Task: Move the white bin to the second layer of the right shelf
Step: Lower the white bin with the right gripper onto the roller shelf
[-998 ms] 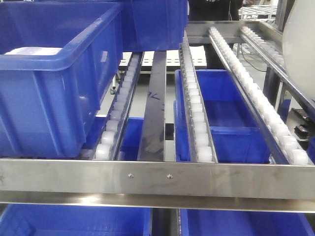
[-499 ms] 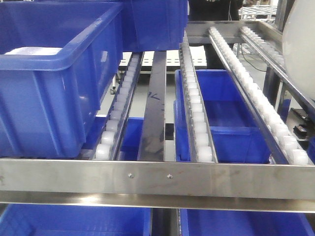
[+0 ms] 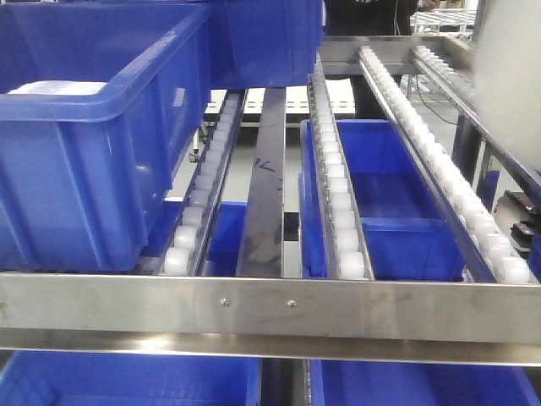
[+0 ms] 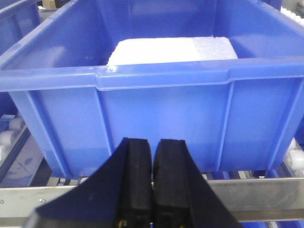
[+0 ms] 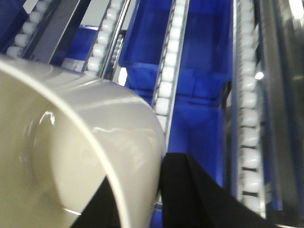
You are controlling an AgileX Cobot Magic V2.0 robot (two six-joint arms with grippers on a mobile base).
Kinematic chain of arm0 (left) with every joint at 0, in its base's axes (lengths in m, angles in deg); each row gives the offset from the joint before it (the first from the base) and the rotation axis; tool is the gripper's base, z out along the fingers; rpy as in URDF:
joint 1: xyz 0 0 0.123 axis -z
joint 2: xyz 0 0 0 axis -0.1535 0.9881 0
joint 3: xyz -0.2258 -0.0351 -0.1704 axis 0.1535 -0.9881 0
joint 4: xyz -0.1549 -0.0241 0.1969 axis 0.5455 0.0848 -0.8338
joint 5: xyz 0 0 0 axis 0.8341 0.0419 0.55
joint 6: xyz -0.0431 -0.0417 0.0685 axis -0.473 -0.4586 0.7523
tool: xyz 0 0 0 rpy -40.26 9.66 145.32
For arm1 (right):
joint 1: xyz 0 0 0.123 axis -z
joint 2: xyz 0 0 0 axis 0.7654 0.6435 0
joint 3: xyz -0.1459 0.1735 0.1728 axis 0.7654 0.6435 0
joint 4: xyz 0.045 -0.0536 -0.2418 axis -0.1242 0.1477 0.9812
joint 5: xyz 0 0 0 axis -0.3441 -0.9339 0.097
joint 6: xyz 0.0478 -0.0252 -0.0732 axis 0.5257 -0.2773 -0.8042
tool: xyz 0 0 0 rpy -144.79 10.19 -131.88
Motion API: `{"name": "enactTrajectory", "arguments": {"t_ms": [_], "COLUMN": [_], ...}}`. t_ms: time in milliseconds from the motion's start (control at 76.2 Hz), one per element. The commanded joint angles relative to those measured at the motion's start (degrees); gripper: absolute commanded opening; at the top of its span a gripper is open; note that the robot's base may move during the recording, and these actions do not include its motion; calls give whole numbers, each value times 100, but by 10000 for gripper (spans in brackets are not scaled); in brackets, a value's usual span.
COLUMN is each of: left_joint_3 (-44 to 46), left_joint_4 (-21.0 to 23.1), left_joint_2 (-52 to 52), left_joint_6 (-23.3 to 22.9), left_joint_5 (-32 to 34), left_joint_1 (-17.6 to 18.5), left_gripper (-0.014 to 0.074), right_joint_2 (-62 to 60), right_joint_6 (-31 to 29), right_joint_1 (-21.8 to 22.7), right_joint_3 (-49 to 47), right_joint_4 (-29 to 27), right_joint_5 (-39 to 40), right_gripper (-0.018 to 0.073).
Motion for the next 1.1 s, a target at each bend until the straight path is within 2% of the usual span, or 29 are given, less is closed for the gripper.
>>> {"name": "enactTrajectory", "arguments": {"t_ms": [0,171,473,775,1090], "left_joint_3": [-211,-211,-211,-211,-211], "left_joint_4": [0,0,0,0,0], "left_joint_2": [-91,-91,-91,-91,-91], "left_joint_6": [-18,-18,-18,-18,-18], "left_joint_5": [489,489,489,489,489], "left_joint_1": [26,26,26,26,26], "left_gripper": [85,85,85,85,85], "right_joint_2": [409,1647,3473,4300,4416], "right_joint_6": [7,7,7,7,7], "right_joint_1": [13,13,13,13,-39], "right_joint_3": [-186,-408,-1326,-1470,-1470], "right_joint_4": [-166,-166,-166,-178,-427], "right_joint_5": [899,1878,1964,1932,1763], "right_gripper": [55,55,55,55,55]}}
